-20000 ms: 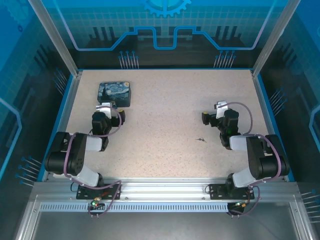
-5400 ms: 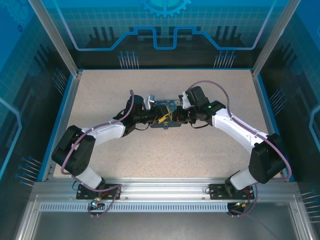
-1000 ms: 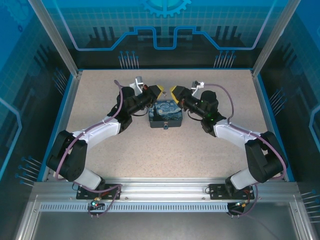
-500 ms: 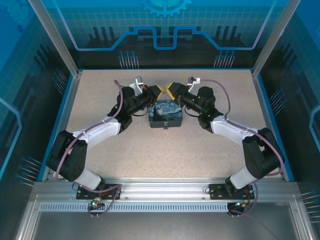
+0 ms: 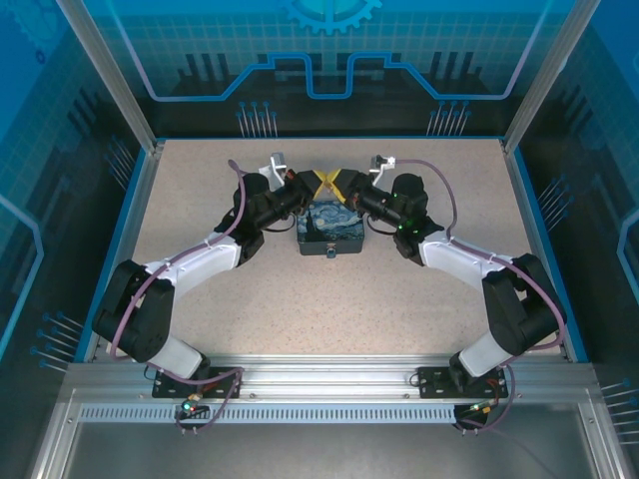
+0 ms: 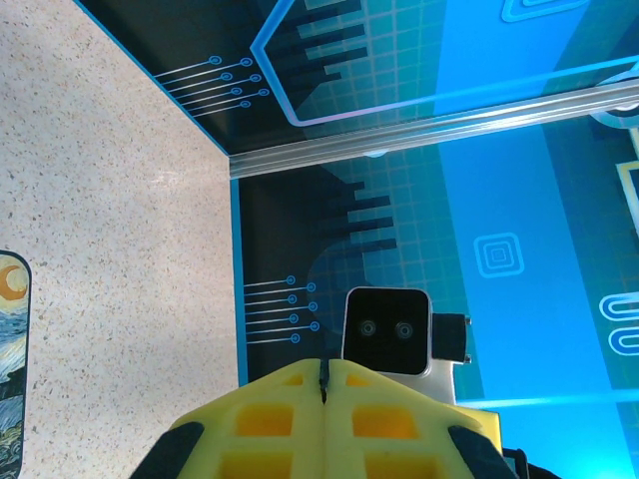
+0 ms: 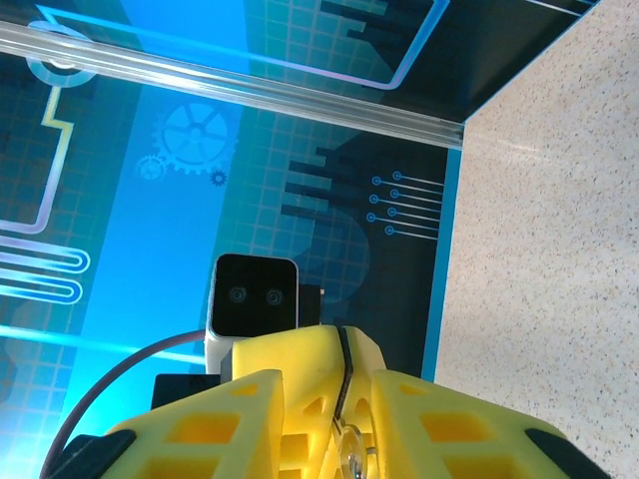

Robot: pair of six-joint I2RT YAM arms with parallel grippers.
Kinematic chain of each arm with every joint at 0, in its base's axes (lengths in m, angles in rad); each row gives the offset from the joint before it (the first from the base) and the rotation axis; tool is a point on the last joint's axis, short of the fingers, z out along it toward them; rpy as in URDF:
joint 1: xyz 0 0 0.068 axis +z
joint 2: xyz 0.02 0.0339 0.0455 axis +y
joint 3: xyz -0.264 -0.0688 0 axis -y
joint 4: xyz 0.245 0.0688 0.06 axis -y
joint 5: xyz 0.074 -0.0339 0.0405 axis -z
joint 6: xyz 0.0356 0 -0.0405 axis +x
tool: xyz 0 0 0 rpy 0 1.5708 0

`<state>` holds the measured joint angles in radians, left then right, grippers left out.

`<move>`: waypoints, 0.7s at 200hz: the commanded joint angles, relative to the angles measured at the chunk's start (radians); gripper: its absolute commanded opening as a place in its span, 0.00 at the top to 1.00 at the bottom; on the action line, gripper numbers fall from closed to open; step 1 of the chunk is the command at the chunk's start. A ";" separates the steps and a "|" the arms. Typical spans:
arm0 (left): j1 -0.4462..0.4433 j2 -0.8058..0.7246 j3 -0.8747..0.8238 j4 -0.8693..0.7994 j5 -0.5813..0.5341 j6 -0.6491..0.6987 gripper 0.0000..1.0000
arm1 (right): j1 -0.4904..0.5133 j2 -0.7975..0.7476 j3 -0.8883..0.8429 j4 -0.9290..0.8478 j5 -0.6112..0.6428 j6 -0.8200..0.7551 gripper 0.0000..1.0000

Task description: Unlock a padlock with a key

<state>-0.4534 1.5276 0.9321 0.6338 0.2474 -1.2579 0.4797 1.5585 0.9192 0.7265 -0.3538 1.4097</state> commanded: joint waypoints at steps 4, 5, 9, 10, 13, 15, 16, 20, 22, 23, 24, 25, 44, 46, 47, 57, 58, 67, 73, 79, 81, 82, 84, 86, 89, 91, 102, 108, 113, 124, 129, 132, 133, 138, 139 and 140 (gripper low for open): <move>-0.003 0.010 0.013 0.021 0.016 0.008 1.00 | 0.014 -0.008 -0.020 0.018 -0.030 -0.020 0.71; -0.003 0.010 0.013 0.021 0.016 0.008 1.00 | 0.014 -0.009 -0.020 0.018 -0.030 -0.021 0.71; -0.004 0.010 0.013 0.021 0.017 0.008 1.00 | 0.014 -0.011 -0.022 0.017 -0.030 -0.021 0.71; -0.004 0.009 0.013 0.022 0.017 0.008 1.00 | 0.014 -0.011 -0.023 0.017 -0.030 -0.021 0.71; -0.004 0.011 0.013 0.022 0.017 0.007 1.00 | 0.013 -0.011 -0.023 0.017 -0.032 -0.023 0.72; -0.004 0.011 0.013 0.022 0.017 0.006 1.00 | 0.014 -0.012 -0.023 0.017 -0.033 -0.023 0.72; -0.004 0.012 0.013 0.022 0.017 0.006 1.00 | 0.014 -0.012 -0.024 0.016 -0.034 -0.023 0.72; -0.003 0.013 0.013 0.023 0.016 0.006 1.00 | 0.014 -0.012 -0.025 0.015 -0.035 -0.024 0.72; -0.003 0.013 0.013 0.023 0.016 0.006 1.00 | 0.013 -0.013 -0.025 0.013 -0.036 -0.024 0.72; -0.003 0.013 0.013 0.023 0.016 0.006 1.00 | 0.014 -0.014 -0.026 0.013 -0.036 -0.024 0.72; -0.004 0.013 0.013 0.023 0.016 0.005 1.00 | 0.014 -0.014 -0.026 0.013 -0.037 -0.024 0.72; -0.004 0.013 0.013 0.023 0.016 0.006 1.00 | 0.014 -0.014 -0.026 0.013 -0.037 -0.024 0.72; -0.004 0.014 0.016 0.024 0.020 0.005 1.00 | 0.013 -0.015 -0.029 0.010 -0.042 -0.028 0.73; -0.003 0.015 0.016 0.024 0.021 0.005 1.00 | 0.014 -0.016 -0.029 0.010 -0.042 -0.028 0.73; -0.003 0.015 0.016 0.024 0.021 0.005 1.00 | 0.014 -0.016 -0.029 0.010 -0.042 -0.028 0.73; -0.004 0.016 0.017 0.024 0.025 0.006 1.00 | 0.014 -0.016 -0.028 0.010 -0.045 -0.028 0.75; -0.004 0.016 0.017 0.025 0.025 0.005 1.00 | 0.014 -0.015 -0.028 0.010 -0.046 -0.029 0.75; -0.004 0.018 0.018 0.026 0.026 0.005 1.00 | 0.014 -0.014 -0.025 0.008 -0.051 -0.029 0.75; -0.004 0.018 0.017 0.026 0.027 0.005 1.00 | 0.014 -0.012 -0.023 0.008 -0.053 -0.030 0.75; -0.004 0.018 0.017 0.028 0.027 0.004 1.00 | 0.014 -0.012 -0.022 0.007 -0.054 -0.031 0.75; -0.004 0.018 0.017 0.028 0.029 0.004 1.00 | 0.013 -0.012 -0.022 0.006 -0.055 -0.032 0.75; -0.004 0.018 0.017 0.028 0.029 0.004 1.00 | 0.014 -0.012 -0.021 0.006 -0.056 -0.032 0.75; -0.004 0.019 0.017 0.028 0.029 0.004 1.00 | 0.014 -0.012 -0.020 0.005 -0.055 -0.033 0.76; -0.004 0.019 0.017 0.029 0.030 0.004 1.00 | 0.014 -0.012 -0.020 0.005 -0.056 -0.033 0.76; -0.003 0.020 0.017 0.030 0.031 0.004 1.00 | 0.014 -0.011 -0.020 0.004 -0.056 -0.034 0.76; -0.004 0.019 0.017 0.030 0.033 0.004 1.00 | 0.014 -0.011 -0.019 0.004 -0.057 -0.035 0.76; -0.003 0.021 0.017 0.035 0.038 0.002 1.00 | 0.013 -0.009 -0.016 0.004 -0.060 -0.036 0.77; -0.004 0.020 0.017 0.036 0.040 0.003 1.00 | 0.014 -0.008 -0.015 0.003 -0.061 -0.038 0.77; -0.004 0.020 0.017 0.037 0.043 0.001 1.00 | 0.013 -0.008 -0.013 0.000 -0.063 -0.038 0.78; -0.004 0.022 0.016 0.039 0.047 0.001 1.00 | 0.014 -0.006 -0.011 -0.001 -0.064 -0.040 0.80; -0.004 0.022 0.016 0.040 0.048 0.000 1.00 | 0.014 -0.006 -0.010 -0.001 -0.065 -0.040 0.80; -0.004 0.022 0.016 0.040 0.049 0.001 1.00 | 0.015 -0.005 -0.010 -0.002 -0.066 -0.040 0.81; -0.004 0.022 0.016 0.040 0.049 0.002 1.00 | 0.014 -0.005 -0.010 -0.002 -0.066 -0.040 0.81; -0.004 0.023 0.016 0.040 0.051 0.001 1.00 | 0.013 -0.005 -0.010 -0.002 -0.067 -0.039 0.81; -0.004 0.023 0.016 0.040 0.051 0.002 1.00 | 0.013 -0.005 -0.010 -0.002 -0.068 -0.039 0.81; -0.003 0.023 0.016 0.040 0.050 0.001 1.00 | 0.014 -0.005 -0.010 -0.002 -0.068 -0.039 0.81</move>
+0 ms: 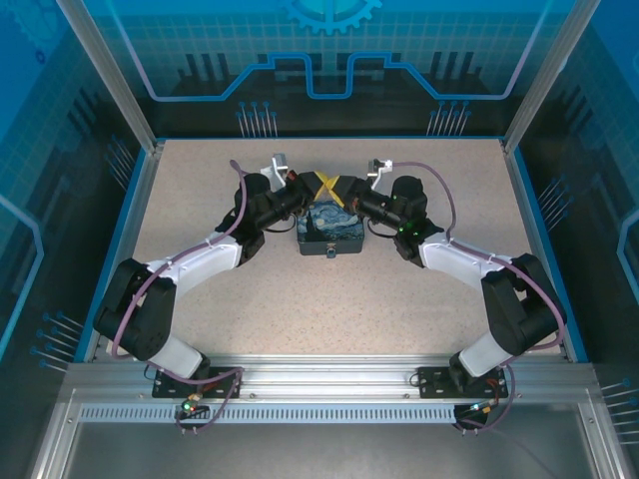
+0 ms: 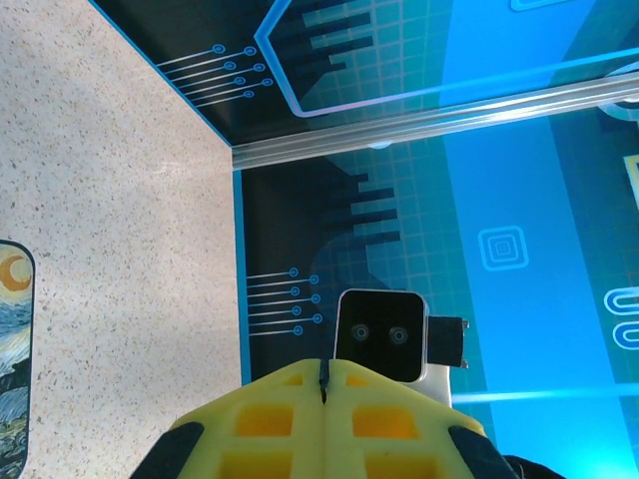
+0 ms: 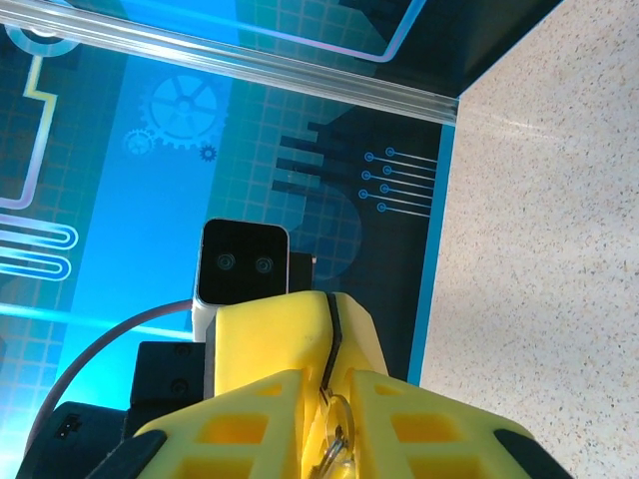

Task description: Unlock a padlock with a key

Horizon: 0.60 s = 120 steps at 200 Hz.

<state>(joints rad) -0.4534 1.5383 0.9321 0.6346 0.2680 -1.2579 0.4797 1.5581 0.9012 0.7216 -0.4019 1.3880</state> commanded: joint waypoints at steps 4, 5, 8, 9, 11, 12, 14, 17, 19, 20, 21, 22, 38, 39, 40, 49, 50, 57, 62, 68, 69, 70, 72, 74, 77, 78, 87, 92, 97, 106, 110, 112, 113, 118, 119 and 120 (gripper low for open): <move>-0.003 0.013 0.017 0.039 0.031 0.001 1.00 | 0.013 -0.004 0.008 0.002 -0.020 -0.018 0.82; -0.003 0.014 0.018 0.039 0.032 0.001 1.00 | 0.013 -0.003 0.008 0.002 -0.021 -0.018 0.82; -0.004 0.015 0.017 0.039 0.033 0.000 1.00 | 0.014 -0.003 0.008 0.001 -0.021 -0.017 0.83; -0.004 0.015 0.017 0.038 0.033 0.001 1.00 | 0.014 -0.003 0.008 0.001 -0.021 -0.017 0.83; -0.004 0.014 0.017 0.039 0.034 0.001 1.00 | 0.013 -0.003 0.007 0.001 -0.021 -0.017 0.83; -0.004 0.014 0.017 0.039 0.034 0.001 1.00 | 0.014 -0.003 0.007 0.001 -0.021 -0.018 0.83; -0.004 0.014 0.017 0.039 0.035 0.001 1.00 | 0.013 -0.003 0.007 0.001 -0.021 -0.018 0.83; -0.004 0.015 0.018 0.039 0.035 0.001 1.00 | 0.013 -0.003 0.007 0.001 -0.023 -0.019 0.83; -0.003 0.015 0.018 0.038 0.036 0.000 1.00 | 0.013 -0.003 0.006 0.001 -0.024 -0.019 0.83; -0.002 0.016 0.019 0.039 0.036 0.001 1.00 | 0.014 -0.003 0.006 0.001 -0.023 -0.019 0.84; -0.003 0.016 0.019 0.039 0.036 0.001 1.00 | 0.013 -0.004 0.006 0.001 -0.024 -0.019 0.84; -0.003 0.016 0.019 0.039 0.037 0.001 1.00 | 0.013 -0.004 0.006 0.000 -0.024 -0.019 0.84; -0.004 0.019 0.022 0.038 0.039 0.002 1.00 | 0.012 -0.005 0.004 -0.002 -0.028 -0.020 0.86; -0.004 0.019 0.022 0.038 0.039 0.002 1.00 | 0.013 -0.005 0.004 -0.002 -0.028 -0.021 0.86; -0.004 0.019 0.022 0.039 0.040 0.002 1.00 | 0.013 -0.006 0.004 -0.002 -0.028 -0.021 0.87; -0.003 0.021 0.025 0.039 0.043 0.001 1.00 | 0.013 -0.007 0.002 -0.003 -0.031 -0.023 0.87; -0.003 0.021 0.025 0.039 0.043 0.001 1.00 | 0.013 -0.007 0.002 -0.003 -0.031 -0.024 0.87; -0.002 0.024 0.028 0.036 0.048 0.003 1.00 | 0.010 -0.009 0.001 -0.006 -0.032 -0.026 0.88; -0.002 0.024 0.030 0.035 0.050 0.003 1.00 | 0.011 -0.010 -0.001 -0.009 -0.034 -0.027 0.89; -0.002 0.026 0.032 0.032 0.053 0.004 1.00 | 0.010 -0.013 -0.002 -0.010 -0.035 -0.030 0.90; -0.002 0.026 0.033 0.032 0.054 0.005 1.00 | 0.010 -0.013 -0.002 -0.011 -0.035 -0.030 0.91; -0.002 0.026 0.033 0.031 0.054 0.004 1.00 | 0.010 -0.013 -0.002 -0.011 -0.036 -0.031 0.91; -0.002 0.028 0.033 0.030 0.055 0.004 1.00 | 0.009 -0.013 -0.002 -0.012 -0.037 -0.032 0.91; -0.002 0.028 0.034 0.030 0.056 0.004 1.00 | 0.008 -0.014 -0.002 -0.013 -0.037 -0.033 0.92; -0.002 0.028 0.035 0.029 0.056 0.005 1.00 | 0.008 -0.015 -0.002 -0.014 -0.037 -0.033 0.93; -0.002 0.029 0.034 0.028 0.057 0.005 1.00 | 0.008 -0.015 -0.003 -0.014 -0.038 -0.033 0.94; -0.002 0.030 0.037 0.027 0.062 0.003 1.00 | 0.005 -0.018 -0.004 -0.019 -0.041 -0.036 0.99; -0.002 0.031 0.037 0.026 0.063 0.004 1.00 | 0.004 -0.018 -0.005 -0.020 -0.041 -0.036 1.00; -0.001 0.032 0.039 0.026 0.064 0.006 1.00 | 0.004 -0.020 -0.005 -0.022 -0.044 -0.038 1.00; -0.002 0.033 0.039 0.022 0.066 0.006 1.00 | 0.002 -0.022 -0.008 -0.024 -0.046 -0.039 1.00; -0.002 0.033 0.040 0.021 0.065 0.007 1.00 | 0.001 -0.024 -0.009 -0.025 -0.045 -0.041 1.00; -0.001 0.034 0.040 0.020 0.066 0.008 1.00 | 0.002 -0.024 -0.010 -0.025 -0.046 -0.041 1.00; -0.002 0.033 0.040 0.019 0.065 0.007 1.00 | 0.002 -0.025 -0.010 -0.025 -0.045 -0.041 1.00; -0.002 0.033 0.042 0.016 0.065 0.009 0.95 | 0.001 -0.026 -0.011 -0.025 -0.047 -0.041 1.00; -0.002 0.033 0.043 0.017 0.066 0.009 0.94 | 0.001 -0.026 -0.012 -0.025 -0.047 -0.041 1.00; -0.001 0.034 0.043 0.015 0.066 0.009 0.93 | 0.001 -0.026 -0.012 -0.025 -0.047 -0.041 1.00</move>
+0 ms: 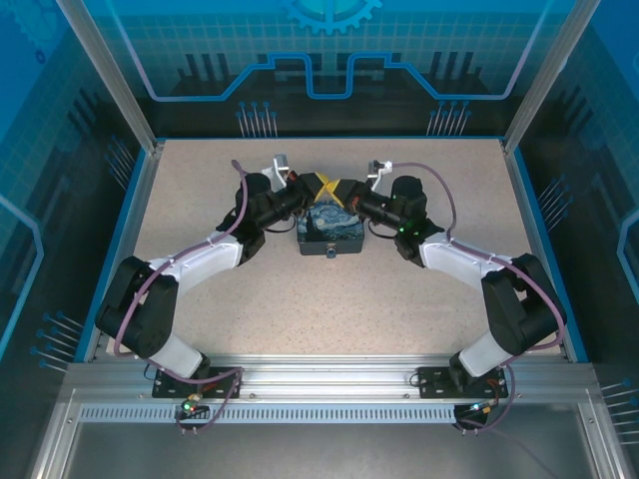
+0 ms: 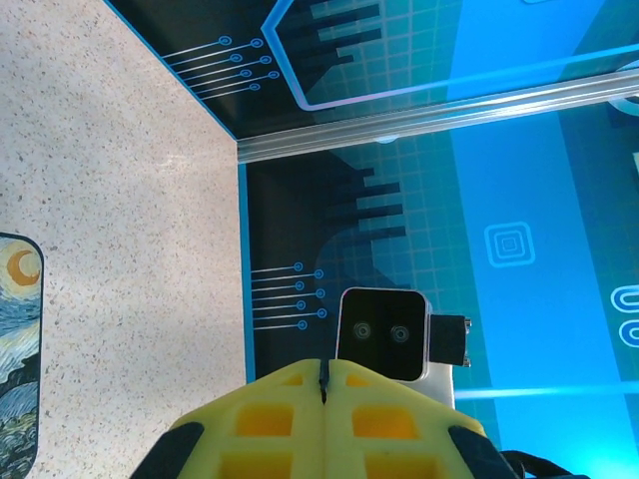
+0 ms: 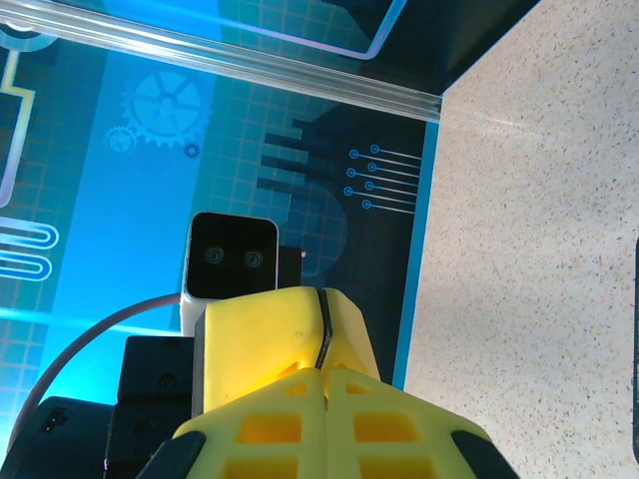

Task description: Unlock a padlock with a key

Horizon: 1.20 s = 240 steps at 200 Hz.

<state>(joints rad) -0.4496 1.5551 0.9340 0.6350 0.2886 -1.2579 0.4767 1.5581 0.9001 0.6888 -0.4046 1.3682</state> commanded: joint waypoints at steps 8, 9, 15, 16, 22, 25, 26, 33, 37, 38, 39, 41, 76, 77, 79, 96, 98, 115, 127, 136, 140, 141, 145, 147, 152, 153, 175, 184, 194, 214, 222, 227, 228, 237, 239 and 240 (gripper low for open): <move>-0.004 0.016 0.043 0.014 0.044 0.012 0.83 | 0.004 -0.029 -0.014 0.006 -0.043 -0.020 1.00; -0.004 0.016 0.043 0.013 0.044 0.012 0.82 | 0.004 -0.030 -0.015 0.006 -0.043 -0.021 1.00; -0.002 0.016 0.045 0.010 0.044 0.012 0.72 | 0.003 -0.033 -0.015 0.005 -0.040 -0.020 1.00; -0.001 0.014 0.045 0.010 0.043 0.013 0.70 | 0.003 -0.034 -0.015 0.004 -0.039 -0.020 1.00; 0.002 0.012 0.045 0.006 0.041 0.014 0.60 | 0.002 -0.038 -0.015 0.003 -0.035 -0.020 1.00; 0.004 0.010 0.046 0.004 0.041 0.014 0.56 | 0.002 -0.041 -0.015 0.002 -0.033 -0.020 1.00; 0.004 0.011 0.046 0.004 0.041 0.015 0.55 | 0.001 -0.042 -0.015 0.002 -0.032 -0.021 1.00; 0.008 0.006 0.046 -0.003 0.040 0.018 0.50 | 0.002 -0.046 -0.044 0.000 -0.027 -0.020 1.00; 0.010 0.004 0.048 -0.007 0.040 0.018 0.47 | 0.003 -0.048 -0.047 0.000 -0.025 -0.020 1.00; 0.011 0.004 0.048 -0.008 0.040 0.019 0.46 | 0.002 -0.048 -0.047 -0.001 -0.025 -0.020 1.00; 0.011 0.003 0.048 -0.009 0.040 0.020 0.45 | 0.002 -0.049 -0.047 -0.001 -0.024 -0.020 1.00; 0.011 0.001 0.048 -0.011 0.038 0.020 0.44 | 0.002 -0.050 -0.049 -0.001 -0.024 -0.020 1.00; 0.019 -0.016 0.047 -0.034 0.030 0.035 0.39 | -0.001 -0.061 -0.064 -0.006 -0.014 -0.021 1.00; 0.019 -0.017 0.046 -0.034 0.030 0.035 0.39 | 0.000 -0.061 -0.064 -0.006 -0.014 -0.021 1.00; 0.019 -0.017 0.045 -0.034 0.030 0.035 0.39 | 0.000 -0.061 -0.064 -0.007 -0.014 -0.022 1.00; 0.019 -0.018 0.044 -0.035 0.029 0.036 0.39 | -0.001 -0.064 -0.065 -0.011 -0.012 -0.024 1.00; 0.019 -0.017 0.043 -0.035 0.029 0.037 0.39 | -0.001 -0.064 -0.065 -0.012 -0.011 -0.026 1.00; 0.020 -0.017 0.042 -0.035 0.029 0.036 0.39 | -0.002 -0.069 -0.068 -0.021 -0.009 -0.032 1.00; 0.019 -0.018 0.042 -0.040 0.030 0.041 0.39 | -0.005 -0.076 -0.070 -0.033 -0.006 -0.041 1.00; 0.020 -0.023 0.041 -0.050 0.030 0.049 0.39 | -0.007 -0.082 -0.076 -0.045 -0.001 -0.050 1.00; 0.020 -0.026 0.039 -0.056 0.030 0.054 0.38 | -0.009 -0.086 -0.078 -0.052 0.002 -0.055 1.00; 0.020 -0.027 0.039 -0.057 0.030 0.056 0.38 | -0.010 -0.087 -0.079 -0.054 0.003 -0.056 1.00; 0.023 -0.031 0.037 -0.062 0.030 0.062 0.38 | -0.012 -0.090 -0.082 -0.063 0.003 -0.061 1.00; 0.023 -0.032 0.037 -0.066 0.031 0.065 0.38 | -0.014 -0.092 -0.081 -0.069 0.004 -0.063 1.00; 0.024 -0.039 0.034 -0.076 0.032 0.072 0.37 | -0.018 -0.098 -0.084 -0.083 0.006 -0.071 1.00; 0.024 -0.041 0.032 -0.077 0.032 0.074 0.37 | -0.020 -0.100 -0.085 -0.086 0.007 -0.072 1.00; 0.033 -0.084 0.004 -0.142 0.031 0.123 0.32 | -0.050 -0.117 -0.099 -0.140 0.008 -0.099 1.00; 0.035 -0.105 -0.010 -0.176 0.033 0.151 0.29 | -0.064 -0.122 -0.101 -0.163 0.004 -0.110 1.00; 0.036 -0.132 -0.024 -0.223 0.037 0.188 0.24 | -0.081 -0.124 -0.103 -0.178 -0.005 -0.127 1.00; 0.035 -0.178 -0.054 -0.331 0.042 0.267 0.18 | -0.110 -0.124 -0.088 -0.237 -0.026 -0.189 1.00; 0.035 -0.197 -0.072 -0.367 0.041 0.298 0.15 | -0.122 -0.123 -0.077 -0.270 -0.029 -0.221 1.00; 0.035 -0.209 -0.081 -0.392 0.040 0.318 0.12 | -0.129 -0.122 -0.072 -0.285 -0.032 -0.237 1.00; 0.034 -0.211 -0.083 -0.397 0.040 0.322 0.11 | -0.130 -0.122 -0.071 -0.286 -0.033 -0.241 1.00; 0.031 -0.226 -0.099 -0.442 0.040 0.358 0.09 | -0.144 -0.115 -0.063 -0.299 -0.043 -0.268 1.00; 0.030 -0.231 -0.102 -0.454 0.040 0.364 0.08 | -0.147 -0.114 -0.062 -0.302 -0.045 -0.274 1.00; 0.030 -0.233 -0.105 -0.458 0.039 0.368 0.07 | -0.149 -0.111 -0.061 -0.304 -0.046 -0.277 1.00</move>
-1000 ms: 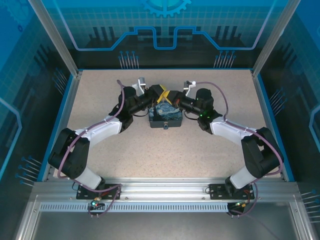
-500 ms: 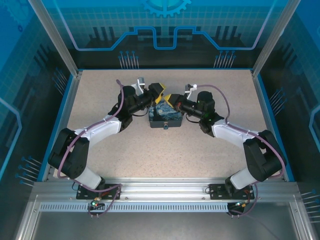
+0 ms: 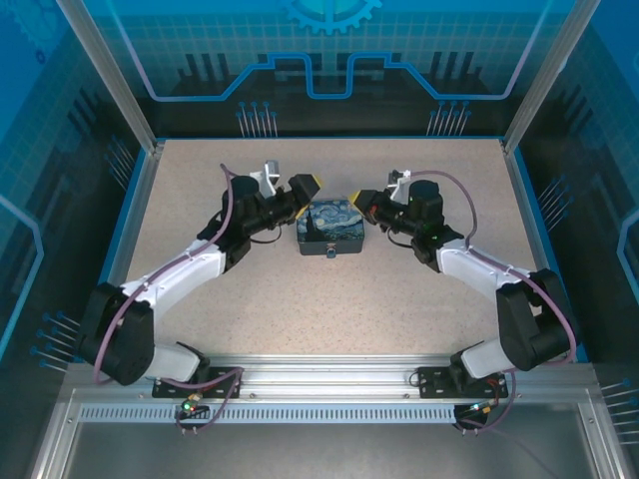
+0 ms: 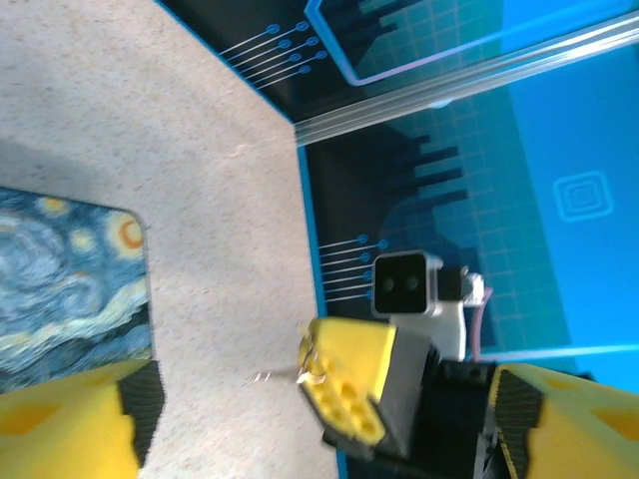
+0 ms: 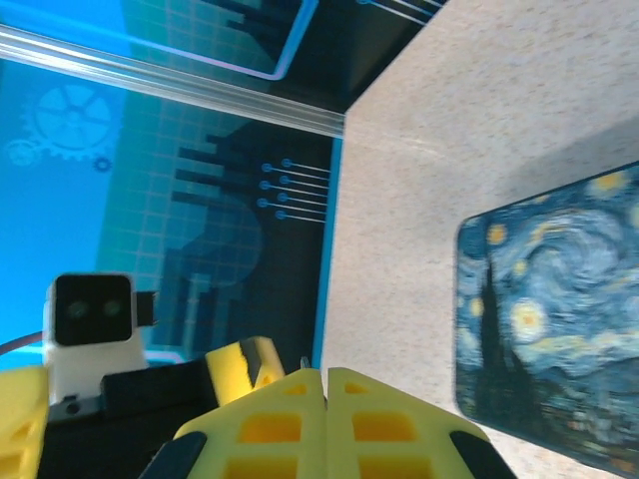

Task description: Unlock a padlock with a key

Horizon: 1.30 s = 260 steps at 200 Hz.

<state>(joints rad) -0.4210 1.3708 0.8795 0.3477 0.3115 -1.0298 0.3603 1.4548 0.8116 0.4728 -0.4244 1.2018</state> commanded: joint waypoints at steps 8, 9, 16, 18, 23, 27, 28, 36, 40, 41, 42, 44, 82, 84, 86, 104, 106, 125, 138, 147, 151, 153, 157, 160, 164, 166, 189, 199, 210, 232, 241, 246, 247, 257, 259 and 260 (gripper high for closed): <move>-0.005 -0.060 -0.065 -0.207 0.015 0.174 0.05 | -0.047 0.003 0.035 -0.096 -0.038 -0.124 1.00; -0.006 -0.061 -0.067 -0.211 0.014 0.178 0.04 | -0.048 0.006 0.036 -0.095 -0.039 -0.125 1.00; -0.015 -0.070 -0.078 -0.243 0.010 0.212 0.02 | -0.061 0.020 0.038 -0.085 -0.055 -0.130 1.00; -0.018 -0.072 -0.082 -0.253 0.009 0.223 0.01 | -0.064 0.024 0.039 -0.081 -0.059 -0.132 1.00; -0.025 -0.076 -0.088 -0.275 0.002 0.247 0.01 | -0.072 0.035 0.041 -0.074 -0.069 -0.132 1.00; -0.034 -0.080 -0.093 -0.289 -0.002 0.266 0.01 | -0.081 0.044 0.043 -0.066 -0.077 -0.131 1.00; -0.037 -0.081 -0.096 -0.293 -0.003 0.270 0.01 | -0.082 0.046 0.043 -0.063 -0.079 -0.131 1.00; -0.054 -0.085 -0.108 -0.313 -0.013 0.310 0.01 | -0.094 0.067 0.043 -0.029 -0.106 -0.131 1.00; -0.066 -0.087 -0.112 -0.323 -0.022 0.326 0.01 | -0.100 0.077 0.042 -0.011 -0.119 -0.130 1.00; -0.069 -0.088 -0.115 -0.325 -0.025 0.330 0.01 | -0.100 0.080 0.042 -0.005 -0.123 -0.130 1.00; -0.071 -0.088 -0.117 -0.327 -0.027 0.333 0.01 | -0.102 0.082 0.042 0.000 -0.126 -0.130 1.00; -0.074 -0.088 -0.119 -0.331 -0.031 0.342 0.01 | -0.105 0.086 0.042 0.009 -0.132 -0.131 1.00; -0.134 -0.076 -0.207 -0.263 -0.096 0.368 0.01 | -0.143 0.156 0.057 0.038 -0.189 -0.167 1.00; -0.137 -0.073 -0.209 -0.259 -0.099 0.370 0.01 | -0.144 0.159 0.056 0.042 -0.191 -0.165 1.00; -0.139 -0.070 -0.211 -0.256 -0.099 0.372 0.01 | -0.146 0.166 0.056 0.049 -0.196 -0.163 1.00; -0.153 -0.038 -0.234 -0.214 -0.107 0.391 0.01 | -0.157 0.206 0.051 0.142 -0.242 -0.143 1.00; -0.155 -0.035 -0.236 -0.208 -0.108 0.392 0.01 | -0.157 0.209 0.051 0.150 -0.247 -0.144 1.00; -0.161 -0.001 -0.257 -0.147 -0.106 0.399 0.01 | -0.162 0.219 0.043 0.209 -0.296 -0.170 1.00; -0.164 0.026 -0.263 -0.109 -0.105 0.405 0.01 | -0.163 0.210 0.035 0.222 -0.321 -0.211 1.00; -0.165 0.047 -0.263 -0.087 -0.107 0.407 0.01 | -0.162 0.201 0.030 0.224 -0.334 -0.240 1.00; -0.165 0.058 -0.261 -0.079 -0.106 0.409 0.01 | -0.162 0.197 0.027 0.225 -0.340 -0.254 1.00; -0.164 0.064 -0.260 -0.075 -0.106 0.411 0.01 | -0.162 0.194 0.025 0.225 -0.342 -0.261 1.00; -0.164 0.074 -0.259 -0.066 -0.105 0.411 0.01 | -0.162 0.189 0.022 0.221 -0.345 -0.273 1.00; -0.164 0.083 -0.258 -0.061 -0.105 0.413 0.01 | -0.162 0.186 0.021 0.216 -0.346 -0.283 1.00; -0.164 0.095 -0.256 -0.051 -0.104 0.413 0.01 | -0.162 0.183 0.020 0.208 -0.347 -0.295 1.00; -0.164 0.100 -0.255 -0.048 -0.103 0.413 0.01 | -0.162 0.181 0.019 0.203 -0.346 -0.303 1.00; -0.165 0.166 -0.250 0.014 -0.085 0.415 0.01 | -0.162 0.170 0.020 0.174 -0.354 -0.342 1.00; -0.164 0.192 -0.247 0.040 -0.080 0.416 0.01 | -0.162 0.170 0.023 0.161 -0.356 -0.354 1.00; -0.164 0.219 -0.241 0.060 -0.077 0.420 0.01 | -0.162 0.170 0.027 0.146 -0.355 -0.363 1.00; -0.164 0.270 -0.222 0.087 -0.077 0.428 0.01 | -0.162 0.172 0.047 0.101 -0.351 -0.385 1.00; -0.165 0.285 -0.218 0.098 -0.078 0.431 0.01 | -0.162 0.175 0.059 0.066 -0.333 -0.389 1.00; -0.165 0.293 -0.217 0.105 -0.081 0.432 0.01 | -0.162 0.178 0.063 0.042 -0.321 -0.390 1.00; -0.165 0.294 -0.217 0.106 -0.083 0.432 0.01 | -0.161 0.180 0.063 0.039 -0.319 -0.389 1.00; -0.163 0.304 -0.217 0.118 -0.098 0.432 0.01 | -0.162 0.193 0.100 0.011 -0.303 -0.371 1.00; -0.163 0.305 -0.217 0.120 -0.101 0.432 0.01 | -0.162 0.196 0.104 0.007 -0.299 -0.366 1.00; -0.163 0.306 -0.218 0.121 -0.102 0.432 0.01 | -0.161 0.197 0.106 0.006 -0.298 -0.363 1.00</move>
<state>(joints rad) -0.5793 1.6398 0.6338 0.4065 0.2237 -0.6281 0.2081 1.6470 0.8482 0.5613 -0.7475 0.8516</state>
